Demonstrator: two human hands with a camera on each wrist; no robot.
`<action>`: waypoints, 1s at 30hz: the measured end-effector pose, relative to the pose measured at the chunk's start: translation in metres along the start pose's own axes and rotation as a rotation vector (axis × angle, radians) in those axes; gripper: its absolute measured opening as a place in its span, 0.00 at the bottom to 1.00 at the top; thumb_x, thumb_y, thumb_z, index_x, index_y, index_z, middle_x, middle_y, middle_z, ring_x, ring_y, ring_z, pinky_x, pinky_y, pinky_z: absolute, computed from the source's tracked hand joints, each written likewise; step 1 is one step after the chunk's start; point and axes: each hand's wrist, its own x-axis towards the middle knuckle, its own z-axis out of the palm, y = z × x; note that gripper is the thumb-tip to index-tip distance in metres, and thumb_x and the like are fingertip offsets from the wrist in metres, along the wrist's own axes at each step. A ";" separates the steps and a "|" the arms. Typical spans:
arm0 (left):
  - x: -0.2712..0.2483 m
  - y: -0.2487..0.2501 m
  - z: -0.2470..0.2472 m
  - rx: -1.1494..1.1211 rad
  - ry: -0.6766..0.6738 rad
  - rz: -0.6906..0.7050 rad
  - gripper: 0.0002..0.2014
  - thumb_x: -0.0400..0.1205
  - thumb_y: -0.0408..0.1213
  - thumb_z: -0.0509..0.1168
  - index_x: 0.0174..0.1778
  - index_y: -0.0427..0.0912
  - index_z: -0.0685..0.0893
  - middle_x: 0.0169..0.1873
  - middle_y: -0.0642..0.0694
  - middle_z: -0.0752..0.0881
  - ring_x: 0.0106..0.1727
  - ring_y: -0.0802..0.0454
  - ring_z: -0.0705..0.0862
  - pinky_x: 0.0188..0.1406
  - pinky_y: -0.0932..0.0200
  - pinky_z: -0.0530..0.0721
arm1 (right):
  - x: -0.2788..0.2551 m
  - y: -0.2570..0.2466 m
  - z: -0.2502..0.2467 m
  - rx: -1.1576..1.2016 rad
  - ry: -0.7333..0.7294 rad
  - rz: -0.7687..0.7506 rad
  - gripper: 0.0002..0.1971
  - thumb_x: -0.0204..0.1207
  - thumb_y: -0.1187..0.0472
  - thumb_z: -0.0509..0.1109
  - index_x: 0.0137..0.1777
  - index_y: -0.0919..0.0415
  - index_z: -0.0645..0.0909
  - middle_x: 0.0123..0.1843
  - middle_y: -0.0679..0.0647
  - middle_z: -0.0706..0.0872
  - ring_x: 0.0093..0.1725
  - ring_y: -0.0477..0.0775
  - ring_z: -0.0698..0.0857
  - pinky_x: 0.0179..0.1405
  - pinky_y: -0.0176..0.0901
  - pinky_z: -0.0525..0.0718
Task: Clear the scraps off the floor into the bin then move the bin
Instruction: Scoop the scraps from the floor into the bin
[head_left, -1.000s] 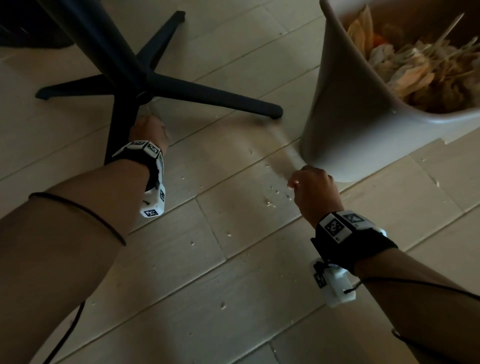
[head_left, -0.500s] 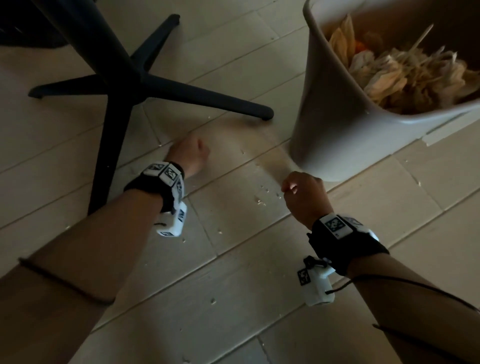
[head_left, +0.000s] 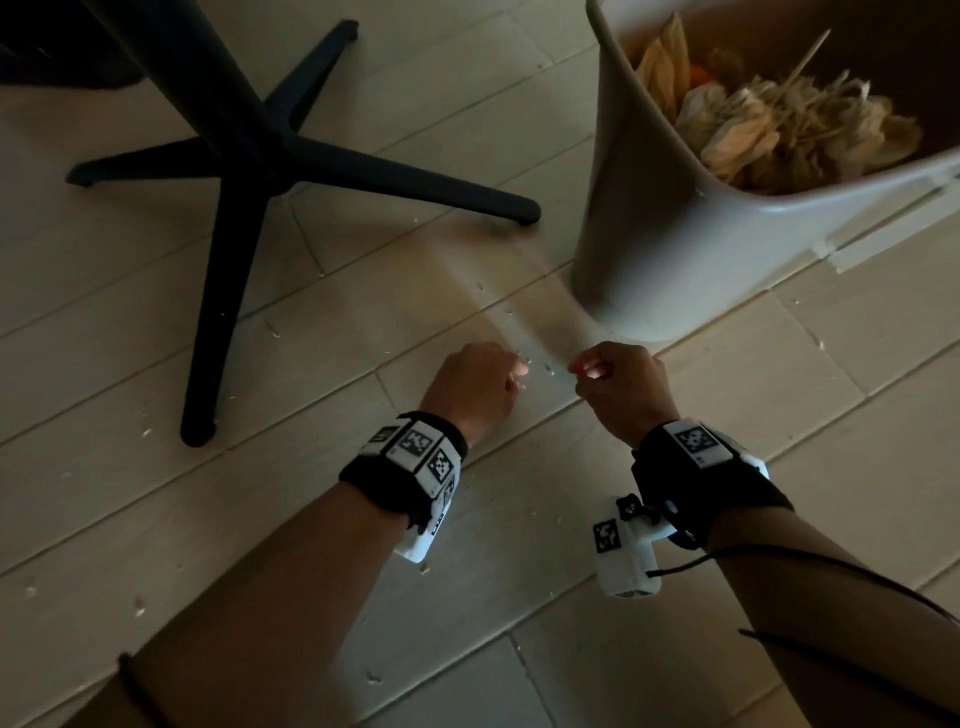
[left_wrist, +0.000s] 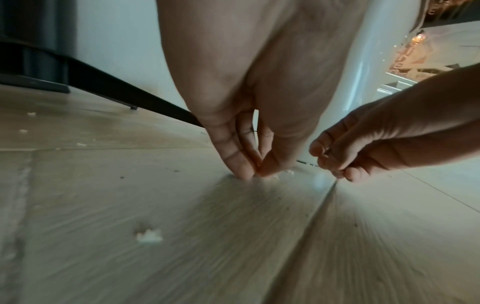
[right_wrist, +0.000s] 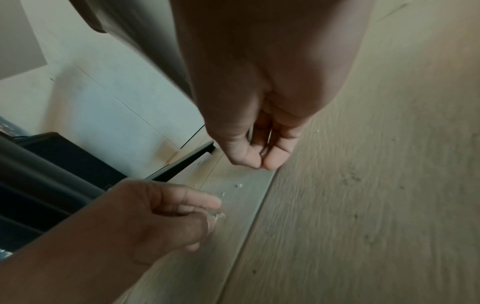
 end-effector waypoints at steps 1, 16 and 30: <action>-0.002 0.001 0.002 0.027 -0.001 0.014 0.16 0.84 0.36 0.61 0.65 0.46 0.87 0.60 0.46 0.88 0.62 0.49 0.86 0.64 0.56 0.79 | -0.002 0.000 0.001 -0.001 -0.002 0.006 0.11 0.69 0.69 0.72 0.45 0.54 0.91 0.43 0.51 0.91 0.48 0.51 0.89 0.50 0.34 0.78; -0.047 0.009 0.025 -0.029 -0.022 -0.089 0.11 0.85 0.32 0.56 0.54 0.39 0.83 0.53 0.39 0.84 0.54 0.40 0.82 0.54 0.49 0.80 | -0.042 -0.003 0.010 0.005 -0.063 0.039 0.08 0.69 0.65 0.77 0.38 0.49 0.89 0.39 0.50 0.90 0.46 0.54 0.90 0.58 0.47 0.87; -0.070 0.058 -0.111 -0.607 0.436 0.018 0.08 0.84 0.39 0.68 0.56 0.42 0.87 0.44 0.53 0.88 0.44 0.65 0.86 0.45 0.76 0.83 | -0.079 -0.131 -0.069 0.256 0.027 -0.352 0.04 0.73 0.62 0.76 0.39 0.52 0.86 0.38 0.49 0.89 0.40 0.49 0.89 0.49 0.47 0.90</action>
